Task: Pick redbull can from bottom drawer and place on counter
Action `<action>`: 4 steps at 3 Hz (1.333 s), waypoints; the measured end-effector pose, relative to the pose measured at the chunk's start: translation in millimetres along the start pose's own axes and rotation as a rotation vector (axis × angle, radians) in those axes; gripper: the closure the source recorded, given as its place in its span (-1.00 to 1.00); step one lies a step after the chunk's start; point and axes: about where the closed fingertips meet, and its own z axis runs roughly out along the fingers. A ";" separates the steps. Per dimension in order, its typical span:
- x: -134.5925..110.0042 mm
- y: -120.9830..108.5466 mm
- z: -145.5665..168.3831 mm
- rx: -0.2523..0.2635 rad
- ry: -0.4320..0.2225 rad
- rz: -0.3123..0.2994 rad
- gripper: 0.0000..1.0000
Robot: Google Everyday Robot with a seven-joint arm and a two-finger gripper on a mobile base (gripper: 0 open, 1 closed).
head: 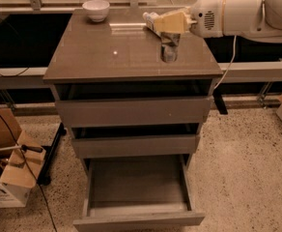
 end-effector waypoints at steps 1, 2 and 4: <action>-7.3 -39.4 42.0 0.118 -0.051 0.015 1.00; -10.8 -76.3 67.2 0.222 -0.092 0.077 1.00; -12.9 -166.3 123.8 0.387 -0.143 0.237 1.00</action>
Offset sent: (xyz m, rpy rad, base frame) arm 0.1493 0.0141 -0.0286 0.0999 0.0002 -0.4038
